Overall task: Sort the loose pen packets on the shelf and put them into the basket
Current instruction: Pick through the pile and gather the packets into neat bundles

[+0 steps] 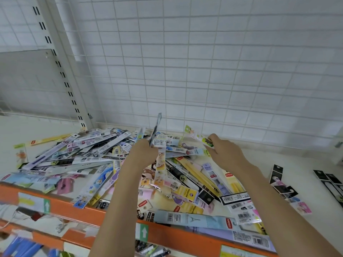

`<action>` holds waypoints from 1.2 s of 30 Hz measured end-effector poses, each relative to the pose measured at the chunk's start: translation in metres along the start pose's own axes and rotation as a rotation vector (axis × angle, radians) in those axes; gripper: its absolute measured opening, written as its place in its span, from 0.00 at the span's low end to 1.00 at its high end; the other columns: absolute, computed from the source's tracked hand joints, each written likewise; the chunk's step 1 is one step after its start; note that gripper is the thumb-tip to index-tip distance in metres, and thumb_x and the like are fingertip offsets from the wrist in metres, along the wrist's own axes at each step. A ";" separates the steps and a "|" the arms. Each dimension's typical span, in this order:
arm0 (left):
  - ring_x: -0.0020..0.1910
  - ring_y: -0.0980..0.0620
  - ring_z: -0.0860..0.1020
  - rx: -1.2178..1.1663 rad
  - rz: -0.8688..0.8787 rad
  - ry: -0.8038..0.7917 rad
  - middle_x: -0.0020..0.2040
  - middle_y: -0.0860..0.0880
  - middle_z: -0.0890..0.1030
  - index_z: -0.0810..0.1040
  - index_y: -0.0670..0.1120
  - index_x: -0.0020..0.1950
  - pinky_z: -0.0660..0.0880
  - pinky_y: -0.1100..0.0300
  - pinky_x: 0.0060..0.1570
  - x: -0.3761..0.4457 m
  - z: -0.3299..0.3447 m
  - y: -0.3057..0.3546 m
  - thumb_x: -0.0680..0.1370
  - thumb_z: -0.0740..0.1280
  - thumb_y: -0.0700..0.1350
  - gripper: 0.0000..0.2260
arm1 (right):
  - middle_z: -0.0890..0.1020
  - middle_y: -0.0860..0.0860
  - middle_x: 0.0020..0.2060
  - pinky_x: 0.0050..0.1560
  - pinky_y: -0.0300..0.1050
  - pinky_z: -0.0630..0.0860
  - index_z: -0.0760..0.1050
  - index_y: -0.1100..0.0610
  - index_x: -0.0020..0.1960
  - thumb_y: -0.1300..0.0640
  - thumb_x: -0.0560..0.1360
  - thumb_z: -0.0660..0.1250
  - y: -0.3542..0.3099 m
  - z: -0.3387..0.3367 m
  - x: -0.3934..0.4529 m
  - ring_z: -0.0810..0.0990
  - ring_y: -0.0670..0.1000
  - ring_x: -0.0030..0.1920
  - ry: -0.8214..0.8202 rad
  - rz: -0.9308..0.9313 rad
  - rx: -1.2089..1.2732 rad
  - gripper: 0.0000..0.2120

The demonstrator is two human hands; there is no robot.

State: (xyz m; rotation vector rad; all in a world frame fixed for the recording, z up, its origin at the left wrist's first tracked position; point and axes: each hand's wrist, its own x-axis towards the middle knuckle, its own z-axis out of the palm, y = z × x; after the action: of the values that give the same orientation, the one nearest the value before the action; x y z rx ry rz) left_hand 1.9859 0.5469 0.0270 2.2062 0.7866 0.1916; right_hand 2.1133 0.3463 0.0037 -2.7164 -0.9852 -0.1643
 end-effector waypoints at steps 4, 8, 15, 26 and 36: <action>0.26 0.53 0.63 0.187 0.018 0.055 0.28 0.48 0.64 0.63 0.41 0.33 0.59 0.62 0.25 -0.003 0.008 0.002 0.77 0.65 0.49 0.19 | 0.75 0.49 0.36 0.33 0.45 0.68 0.66 0.55 0.55 0.38 0.77 0.56 -0.008 0.004 0.004 0.75 0.53 0.38 -0.050 0.062 0.050 0.20; 0.38 0.49 0.77 0.293 0.004 0.014 0.36 0.48 0.71 0.72 0.39 0.48 0.69 0.62 0.34 -0.005 0.025 0.005 0.73 0.70 0.53 0.18 | 0.71 0.48 0.32 0.33 0.44 0.67 0.71 0.57 0.50 0.46 0.80 0.55 -0.010 0.006 0.009 0.75 0.54 0.38 -0.088 0.084 0.041 0.15; 0.25 0.52 0.64 0.041 -0.040 -0.086 0.27 0.48 0.63 0.63 0.44 0.31 0.60 0.63 0.26 -0.002 0.015 0.008 0.73 0.67 0.43 0.16 | 0.71 0.47 0.31 0.30 0.43 0.65 0.69 0.54 0.45 0.49 0.80 0.56 -0.013 0.006 0.009 0.72 0.51 0.34 -0.103 0.076 0.085 0.11; 0.20 0.54 0.59 -0.564 -0.023 -0.289 0.22 0.52 0.65 0.73 0.44 0.34 0.57 0.67 0.21 -0.016 -0.006 0.009 0.75 0.69 0.43 0.11 | 0.73 0.49 0.30 0.31 0.43 0.65 0.69 0.55 0.41 0.52 0.80 0.57 -0.014 0.001 0.000 0.72 0.50 0.32 -0.085 0.119 0.255 0.11; 0.19 0.55 0.57 -0.628 -0.029 -0.269 0.34 0.46 0.84 0.73 0.41 0.45 0.56 0.67 0.20 -0.029 -0.015 0.012 0.78 0.61 0.39 0.03 | 0.73 0.49 0.31 0.29 0.43 0.67 0.67 0.49 0.36 0.53 0.80 0.57 -0.026 0.002 -0.011 0.73 0.50 0.31 -0.135 0.117 0.286 0.13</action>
State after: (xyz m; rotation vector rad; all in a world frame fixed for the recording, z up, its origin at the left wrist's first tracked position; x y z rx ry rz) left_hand 1.9627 0.5323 0.0488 1.5828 0.5160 0.1044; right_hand 2.0886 0.3594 0.0044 -2.5362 -0.8094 0.1716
